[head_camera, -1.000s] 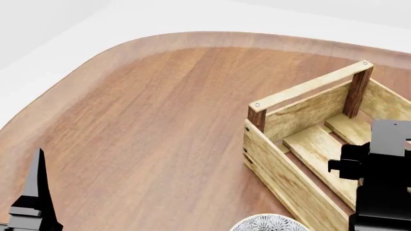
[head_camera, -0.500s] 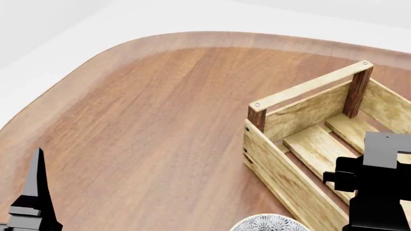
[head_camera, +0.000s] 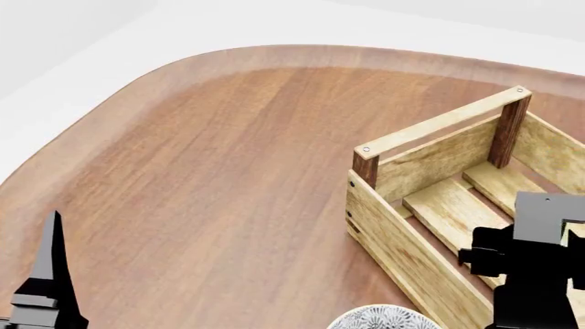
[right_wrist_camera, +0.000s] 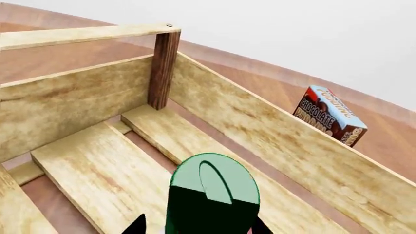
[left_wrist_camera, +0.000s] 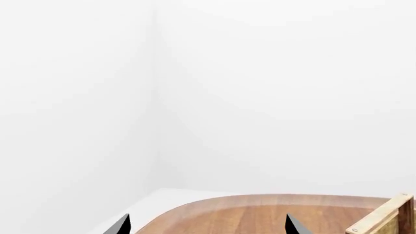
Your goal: Pick up the salad dressing and put it in the tray.
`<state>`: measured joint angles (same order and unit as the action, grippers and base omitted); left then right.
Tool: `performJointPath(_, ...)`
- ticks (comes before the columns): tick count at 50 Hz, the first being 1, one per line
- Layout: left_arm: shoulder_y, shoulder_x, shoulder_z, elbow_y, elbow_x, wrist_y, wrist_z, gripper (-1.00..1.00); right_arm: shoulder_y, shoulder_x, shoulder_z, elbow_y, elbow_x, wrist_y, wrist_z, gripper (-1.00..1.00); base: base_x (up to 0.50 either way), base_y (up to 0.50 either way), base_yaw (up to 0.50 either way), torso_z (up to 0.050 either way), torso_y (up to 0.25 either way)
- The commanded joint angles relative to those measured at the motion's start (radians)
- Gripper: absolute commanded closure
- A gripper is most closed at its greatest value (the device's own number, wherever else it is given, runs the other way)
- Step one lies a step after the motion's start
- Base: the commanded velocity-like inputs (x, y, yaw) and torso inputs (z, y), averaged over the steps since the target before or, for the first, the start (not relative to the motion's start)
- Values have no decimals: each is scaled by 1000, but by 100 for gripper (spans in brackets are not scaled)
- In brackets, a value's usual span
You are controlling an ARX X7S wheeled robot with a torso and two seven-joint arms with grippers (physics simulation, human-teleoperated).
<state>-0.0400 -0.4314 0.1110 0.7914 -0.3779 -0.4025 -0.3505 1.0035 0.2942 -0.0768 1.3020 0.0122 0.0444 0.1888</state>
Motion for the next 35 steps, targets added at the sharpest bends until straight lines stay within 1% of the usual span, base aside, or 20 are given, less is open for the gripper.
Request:
performJointPath(1,2,-2,1,-2,-1,5,-3,-100,-9,0,-1,7,-13,-2,4,-100,0,0,0,0,0)
performJointPath(23,2,-7,1,0,-6,8,-11,-100,-1,13,-4,7,-11,-7,-20,-100,0,0,0,0,0)
performJointPath(35,0,-14,-3,6,-12,2,-16,-100,7,30,-17,4,-10,-34,-106,-100,0,0,0,0,0)
